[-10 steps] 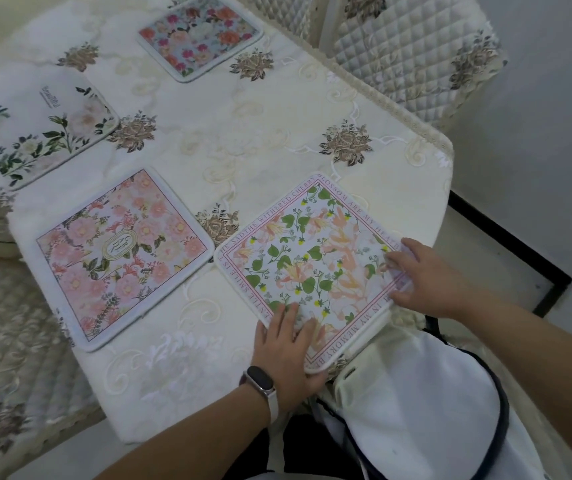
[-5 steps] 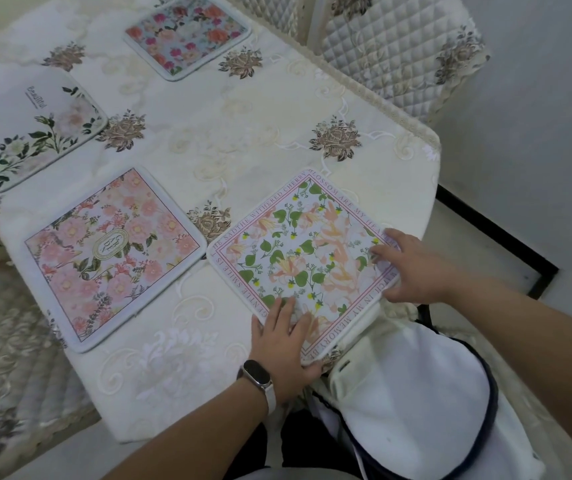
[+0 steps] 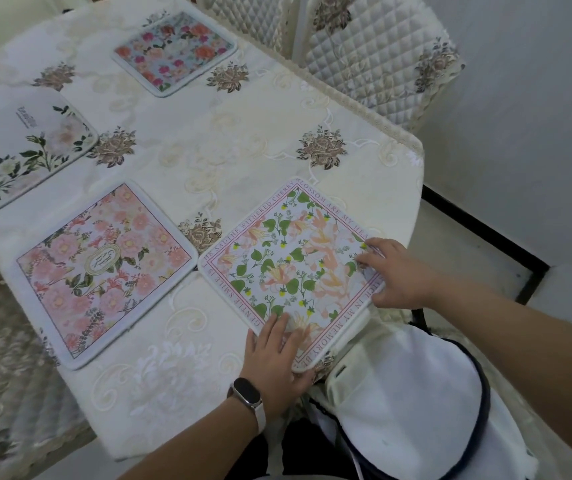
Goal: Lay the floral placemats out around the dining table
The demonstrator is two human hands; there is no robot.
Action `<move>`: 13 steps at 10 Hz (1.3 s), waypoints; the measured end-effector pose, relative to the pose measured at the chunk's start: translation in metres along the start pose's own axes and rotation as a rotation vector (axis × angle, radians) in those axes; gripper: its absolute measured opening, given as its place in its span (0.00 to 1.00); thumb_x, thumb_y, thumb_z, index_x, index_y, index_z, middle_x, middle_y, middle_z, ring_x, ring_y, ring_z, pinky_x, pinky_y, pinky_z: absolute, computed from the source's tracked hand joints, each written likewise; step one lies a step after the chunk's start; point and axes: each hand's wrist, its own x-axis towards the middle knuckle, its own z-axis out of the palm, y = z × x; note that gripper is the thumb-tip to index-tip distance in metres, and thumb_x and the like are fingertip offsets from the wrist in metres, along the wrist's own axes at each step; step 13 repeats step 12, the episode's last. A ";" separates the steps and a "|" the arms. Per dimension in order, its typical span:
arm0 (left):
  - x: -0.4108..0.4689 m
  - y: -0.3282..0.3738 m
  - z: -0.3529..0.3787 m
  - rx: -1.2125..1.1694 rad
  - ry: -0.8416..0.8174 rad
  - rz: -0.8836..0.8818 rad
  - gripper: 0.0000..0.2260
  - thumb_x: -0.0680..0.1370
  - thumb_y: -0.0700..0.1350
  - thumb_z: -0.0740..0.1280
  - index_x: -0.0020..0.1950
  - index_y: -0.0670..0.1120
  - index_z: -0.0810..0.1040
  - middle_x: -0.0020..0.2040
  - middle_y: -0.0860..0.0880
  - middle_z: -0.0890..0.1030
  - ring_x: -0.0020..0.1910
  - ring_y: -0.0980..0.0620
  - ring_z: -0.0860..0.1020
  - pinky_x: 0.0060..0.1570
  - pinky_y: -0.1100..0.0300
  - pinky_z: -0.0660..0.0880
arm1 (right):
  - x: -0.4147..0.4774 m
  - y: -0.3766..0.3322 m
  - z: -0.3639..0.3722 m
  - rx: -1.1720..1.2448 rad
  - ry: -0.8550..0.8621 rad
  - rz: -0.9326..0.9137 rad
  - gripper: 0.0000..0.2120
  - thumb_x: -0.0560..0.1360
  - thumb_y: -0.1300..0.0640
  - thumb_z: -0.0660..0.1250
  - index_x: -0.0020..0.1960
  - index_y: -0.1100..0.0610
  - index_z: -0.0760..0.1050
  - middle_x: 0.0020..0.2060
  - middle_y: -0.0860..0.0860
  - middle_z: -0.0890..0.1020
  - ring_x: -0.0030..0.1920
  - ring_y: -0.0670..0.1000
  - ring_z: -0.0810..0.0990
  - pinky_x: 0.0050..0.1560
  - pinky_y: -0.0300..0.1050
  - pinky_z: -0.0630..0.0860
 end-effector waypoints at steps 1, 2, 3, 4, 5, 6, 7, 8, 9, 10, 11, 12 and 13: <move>-0.002 -0.003 0.002 -0.033 0.026 0.018 0.28 0.68 0.64 0.65 0.64 0.53 0.71 0.67 0.44 0.76 0.67 0.41 0.73 0.58 0.33 0.73 | 0.000 0.001 0.001 0.026 0.013 -0.018 0.36 0.64 0.47 0.71 0.71 0.48 0.66 0.76 0.55 0.57 0.76 0.57 0.52 0.74 0.52 0.59; -0.007 -0.009 0.006 -0.088 0.063 0.047 0.27 0.68 0.61 0.67 0.64 0.52 0.72 0.66 0.43 0.76 0.66 0.43 0.70 0.56 0.33 0.72 | -0.001 0.000 0.003 0.049 0.026 -0.044 0.34 0.65 0.49 0.71 0.70 0.49 0.69 0.74 0.56 0.59 0.75 0.57 0.54 0.73 0.50 0.59; -0.015 -0.013 0.007 -0.107 0.083 0.078 0.26 0.69 0.59 0.66 0.64 0.52 0.72 0.65 0.41 0.77 0.66 0.45 0.68 0.55 0.33 0.72 | -0.001 -0.003 0.005 0.054 0.045 -0.072 0.32 0.65 0.51 0.73 0.68 0.51 0.71 0.73 0.57 0.62 0.74 0.58 0.57 0.73 0.48 0.60; -0.017 -0.015 0.004 -0.108 0.077 0.089 0.24 0.69 0.59 0.65 0.63 0.51 0.72 0.65 0.41 0.77 0.65 0.45 0.68 0.55 0.32 0.72 | 0.001 -0.003 0.006 0.040 0.051 -0.067 0.32 0.65 0.50 0.73 0.68 0.50 0.71 0.73 0.57 0.62 0.74 0.59 0.58 0.73 0.49 0.60; -0.016 -0.014 0.001 -0.109 0.069 0.081 0.24 0.69 0.59 0.65 0.63 0.51 0.72 0.65 0.41 0.77 0.65 0.45 0.68 0.56 0.32 0.72 | 0.002 -0.002 0.003 0.022 0.028 -0.046 0.34 0.65 0.47 0.73 0.70 0.48 0.69 0.74 0.56 0.59 0.74 0.58 0.56 0.73 0.49 0.59; -0.016 -0.015 0.002 -0.119 0.079 0.092 0.23 0.69 0.58 0.65 0.62 0.52 0.72 0.65 0.41 0.77 0.65 0.45 0.68 0.56 0.31 0.71 | 0.002 -0.002 0.002 0.002 0.020 -0.038 0.34 0.66 0.47 0.73 0.70 0.47 0.68 0.75 0.56 0.58 0.74 0.58 0.56 0.73 0.50 0.59; -0.015 -0.015 0.002 -0.125 0.055 0.096 0.23 0.69 0.58 0.66 0.61 0.51 0.72 0.65 0.41 0.77 0.65 0.44 0.68 0.54 0.31 0.73 | 0.000 -0.002 0.001 0.000 0.017 -0.016 0.34 0.66 0.46 0.73 0.71 0.46 0.67 0.76 0.55 0.57 0.75 0.57 0.55 0.73 0.49 0.58; -0.014 -0.014 0.004 -0.119 0.049 0.108 0.23 0.68 0.57 0.67 0.61 0.51 0.72 0.65 0.42 0.78 0.64 0.42 0.74 0.53 0.32 0.74 | -0.001 -0.001 0.001 0.003 0.010 -0.008 0.35 0.66 0.46 0.72 0.71 0.45 0.66 0.76 0.54 0.57 0.76 0.56 0.54 0.74 0.49 0.58; -0.013 -0.014 0.002 -0.102 0.029 0.103 0.23 0.68 0.58 0.66 0.61 0.53 0.73 0.65 0.43 0.77 0.64 0.41 0.76 0.55 0.31 0.73 | -0.002 -0.004 -0.002 -0.010 -0.010 0.006 0.35 0.66 0.45 0.71 0.71 0.45 0.65 0.77 0.53 0.56 0.76 0.55 0.53 0.73 0.50 0.59; -0.013 -0.017 -0.003 -0.076 -0.007 0.088 0.23 0.68 0.60 0.65 0.62 0.55 0.72 0.66 0.47 0.77 0.64 0.44 0.75 0.57 0.34 0.74 | -0.003 -0.009 -0.007 -0.052 -0.043 0.012 0.32 0.69 0.44 0.69 0.71 0.45 0.65 0.77 0.53 0.56 0.76 0.55 0.54 0.72 0.50 0.61; -0.013 -0.018 -0.023 -0.034 0.030 0.051 0.26 0.71 0.61 0.61 0.67 0.54 0.71 0.70 0.50 0.73 0.67 0.46 0.73 0.65 0.40 0.70 | -0.005 -0.022 -0.022 -0.090 -0.043 0.026 0.27 0.73 0.43 0.65 0.71 0.48 0.67 0.74 0.52 0.63 0.73 0.55 0.61 0.70 0.50 0.65; -0.011 -0.027 -0.053 -0.073 0.106 -0.095 0.29 0.73 0.63 0.55 0.71 0.53 0.70 0.71 0.52 0.71 0.70 0.50 0.69 0.70 0.46 0.64 | -0.002 -0.043 -0.030 -0.111 0.049 -0.016 0.26 0.76 0.44 0.61 0.72 0.51 0.67 0.68 0.51 0.71 0.66 0.54 0.69 0.64 0.51 0.71; -0.011 -0.027 -0.053 -0.073 0.106 -0.095 0.29 0.73 0.63 0.55 0.71 0.53 0.70 0.71 0.52 0.71 0.70 0.50 0.69 0.70 0.46 0.64 | -0.002 -0.043 -0.030 -0.111 0.049 -0.016 0.26 0.76 0.44 0.61 0.72 0.51 0.67 0.68 0.51 0.71 0.66 0.54 0.69 0.64 0.51 0.71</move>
